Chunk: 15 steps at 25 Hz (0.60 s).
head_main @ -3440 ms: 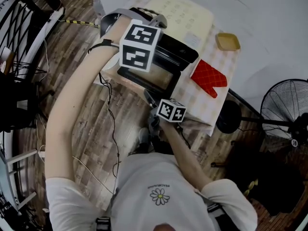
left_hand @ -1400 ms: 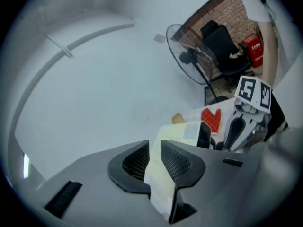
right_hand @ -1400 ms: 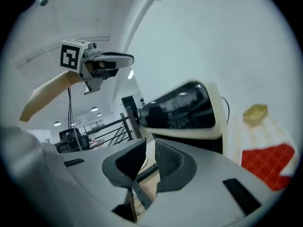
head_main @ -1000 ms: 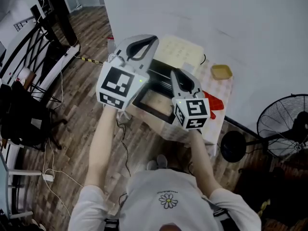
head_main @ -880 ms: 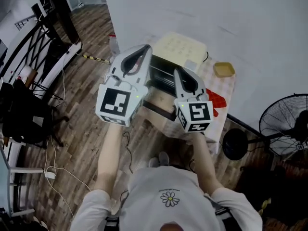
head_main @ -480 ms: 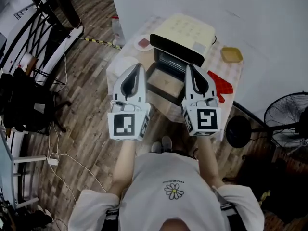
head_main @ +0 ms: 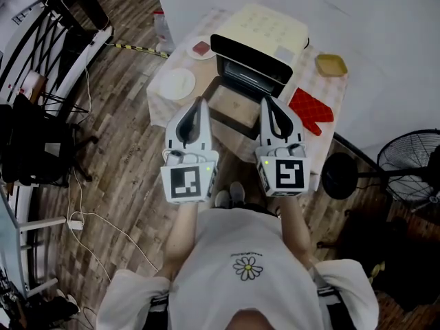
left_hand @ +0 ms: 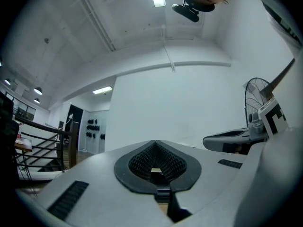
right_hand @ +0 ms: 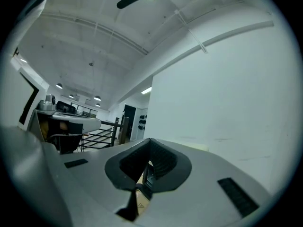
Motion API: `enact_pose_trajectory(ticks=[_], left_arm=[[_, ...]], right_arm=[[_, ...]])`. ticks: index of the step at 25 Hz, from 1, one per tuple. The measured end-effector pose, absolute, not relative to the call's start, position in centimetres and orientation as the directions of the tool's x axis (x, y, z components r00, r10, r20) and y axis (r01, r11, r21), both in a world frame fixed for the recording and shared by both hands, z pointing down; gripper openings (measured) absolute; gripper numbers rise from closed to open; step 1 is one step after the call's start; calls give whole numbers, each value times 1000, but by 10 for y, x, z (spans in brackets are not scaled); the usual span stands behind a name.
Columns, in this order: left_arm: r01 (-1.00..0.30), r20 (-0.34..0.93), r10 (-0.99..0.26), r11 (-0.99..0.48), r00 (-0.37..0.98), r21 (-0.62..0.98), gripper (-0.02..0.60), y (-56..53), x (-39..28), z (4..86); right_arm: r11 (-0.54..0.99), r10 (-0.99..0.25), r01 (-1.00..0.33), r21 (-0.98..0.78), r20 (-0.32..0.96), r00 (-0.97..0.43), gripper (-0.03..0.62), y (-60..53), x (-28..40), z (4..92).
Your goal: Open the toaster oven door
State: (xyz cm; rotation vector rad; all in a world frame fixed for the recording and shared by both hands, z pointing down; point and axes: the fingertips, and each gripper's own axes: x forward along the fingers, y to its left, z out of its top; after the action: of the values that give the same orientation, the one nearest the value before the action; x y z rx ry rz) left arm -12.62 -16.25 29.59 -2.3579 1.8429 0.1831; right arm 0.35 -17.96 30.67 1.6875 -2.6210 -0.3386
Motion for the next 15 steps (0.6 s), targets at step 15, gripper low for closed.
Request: enact_pose_trajectory(ticks=[15], left_arm=[[-972,-191,-953,-233,236,-39,17,-164,-132,291]], right_arm=[[384,-903,-906,177,-133,-408,9,-182,7,298]])
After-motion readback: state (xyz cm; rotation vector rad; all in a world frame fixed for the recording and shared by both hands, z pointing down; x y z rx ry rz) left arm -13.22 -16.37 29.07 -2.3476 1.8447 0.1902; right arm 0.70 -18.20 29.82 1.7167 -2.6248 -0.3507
